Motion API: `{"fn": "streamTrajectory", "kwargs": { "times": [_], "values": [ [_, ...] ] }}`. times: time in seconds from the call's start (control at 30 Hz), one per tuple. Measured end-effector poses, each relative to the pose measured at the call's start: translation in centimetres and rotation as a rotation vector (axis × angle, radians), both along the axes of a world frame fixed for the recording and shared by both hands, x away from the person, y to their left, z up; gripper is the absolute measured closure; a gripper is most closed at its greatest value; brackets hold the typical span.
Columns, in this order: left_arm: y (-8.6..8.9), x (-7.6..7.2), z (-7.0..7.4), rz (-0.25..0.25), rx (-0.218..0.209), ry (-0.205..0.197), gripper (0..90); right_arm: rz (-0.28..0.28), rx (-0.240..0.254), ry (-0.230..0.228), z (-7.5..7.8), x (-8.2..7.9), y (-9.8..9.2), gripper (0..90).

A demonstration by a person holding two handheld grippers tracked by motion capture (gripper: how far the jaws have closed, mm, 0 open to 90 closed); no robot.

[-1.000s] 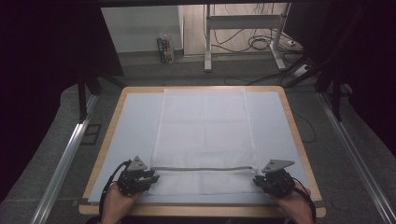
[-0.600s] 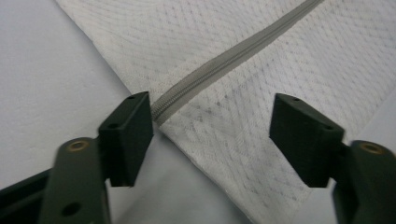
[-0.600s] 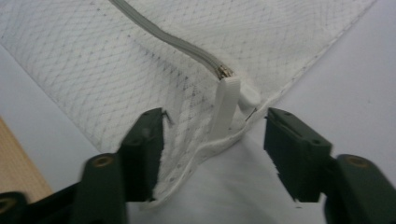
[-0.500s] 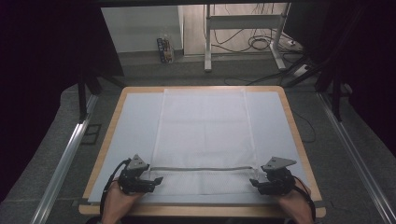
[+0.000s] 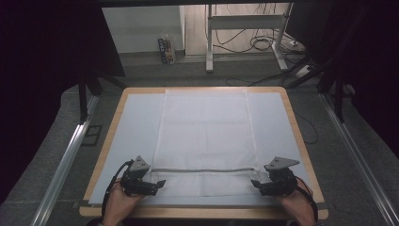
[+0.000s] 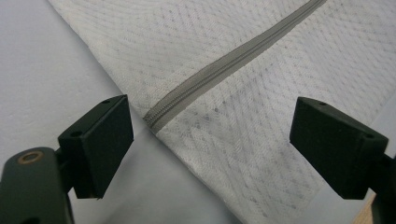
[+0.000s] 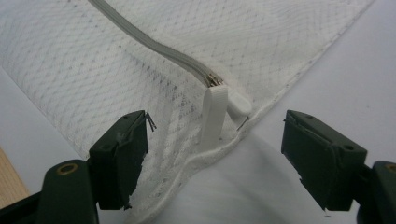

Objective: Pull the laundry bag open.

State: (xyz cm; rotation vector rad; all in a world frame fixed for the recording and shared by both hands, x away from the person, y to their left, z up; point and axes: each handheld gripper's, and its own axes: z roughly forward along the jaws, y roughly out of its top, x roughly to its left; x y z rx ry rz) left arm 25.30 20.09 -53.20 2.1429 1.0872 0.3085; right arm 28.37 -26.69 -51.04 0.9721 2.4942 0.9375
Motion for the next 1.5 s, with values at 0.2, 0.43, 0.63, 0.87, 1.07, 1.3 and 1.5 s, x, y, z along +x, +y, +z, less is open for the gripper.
{"fn": "streamTrajectory", "kwargs": {
  "times": [0.2,0.43,0.63,0.87,1.07,1.3,1.5],
  "values": [
    [-0.2,-0.1,0.1,-0.013,0.014,-0.031,14.5,-0.023,0.03,-0.003,0.2,0.1,-0.2,21.8],
    [-0.9,-0.2,0.4,-0.051,0.02,-0.061,14.7,-0.063,0.024,0.033,0.3,0.1,-0.6,30.5],
    [-1.3,-0.2,0.2,-0.074,0.058,-0.061,15.1,-0.088,0.001,0.067,0.3,0.0,-0.9,39.9],
    [-1.9,-0.2,0.1,-0.101,0.081,-0.063,15.4,-0.107,-0.074,0.054,-0.5,0.0,0.7,30.5],
    [-2.6,-0.2,0.1,-0.124,0.113,-0.077,15.4,-0.175,-0.078,0.083,-0.4,-0.2,1.4,39.5],
    [-3.2,-0.3,0.2,-0.14,0.135,-0.097,15.4,-0.219,-0.071,0.102,-0.1,-0.5,1.7,70.0],
    [-3.6,0.2,0.6,-0.141,0.097,-0.092,15.4,-0.183,-0.023,0.122,-0.1,-0.2,1.2,86.2]
  ]
}}
